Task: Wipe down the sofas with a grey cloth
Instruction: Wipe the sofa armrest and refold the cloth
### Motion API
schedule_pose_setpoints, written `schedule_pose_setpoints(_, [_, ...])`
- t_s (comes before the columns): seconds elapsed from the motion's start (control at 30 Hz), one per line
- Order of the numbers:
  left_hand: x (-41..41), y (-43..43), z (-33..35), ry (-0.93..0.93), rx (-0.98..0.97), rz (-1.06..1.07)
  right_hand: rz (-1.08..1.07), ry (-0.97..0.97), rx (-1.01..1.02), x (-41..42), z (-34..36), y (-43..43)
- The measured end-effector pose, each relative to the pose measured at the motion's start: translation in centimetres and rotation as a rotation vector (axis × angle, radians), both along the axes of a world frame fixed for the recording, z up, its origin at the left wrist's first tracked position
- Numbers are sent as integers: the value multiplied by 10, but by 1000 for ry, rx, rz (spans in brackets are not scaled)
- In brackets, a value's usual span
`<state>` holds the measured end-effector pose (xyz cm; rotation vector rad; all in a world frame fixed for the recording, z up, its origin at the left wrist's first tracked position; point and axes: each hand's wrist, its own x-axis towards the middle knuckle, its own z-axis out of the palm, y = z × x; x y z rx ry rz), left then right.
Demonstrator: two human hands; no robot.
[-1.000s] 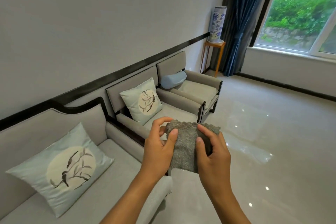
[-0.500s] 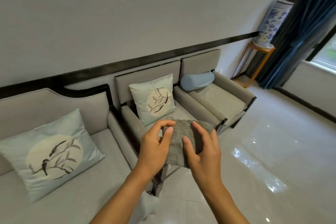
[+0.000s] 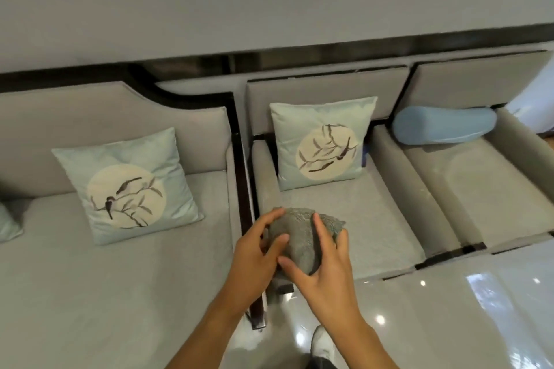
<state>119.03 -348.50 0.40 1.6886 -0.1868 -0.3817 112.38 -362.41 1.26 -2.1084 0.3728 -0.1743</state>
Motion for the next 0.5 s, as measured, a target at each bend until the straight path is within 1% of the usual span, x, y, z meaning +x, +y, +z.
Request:
schedule_pose_setpoints(0.07, [12,-13,-32,48,11,21,51,52,9,20,-34,-20])
schedule_pose_setpoints(0.17, [35,-27,-83,66,70,57,107,141,-7,47,-87,-37])
schedule_pose_setpoints(0.27, [53,-34,-130,85,122,49,143,175,34,71,-139,-47])
schedule_pose_setpoints(0.33, [64,-34,-174,87,163,46,188,189,63,87,-185,-51])
schedule_pose_setpoints(0.43, [70,-27,-234,54,258,4,290,234,36,95,-247,-50])
schedule_pose_setpoints(0.5, [72,-21,-269,64,318,-29,312,274,-14,93,-281,-45])
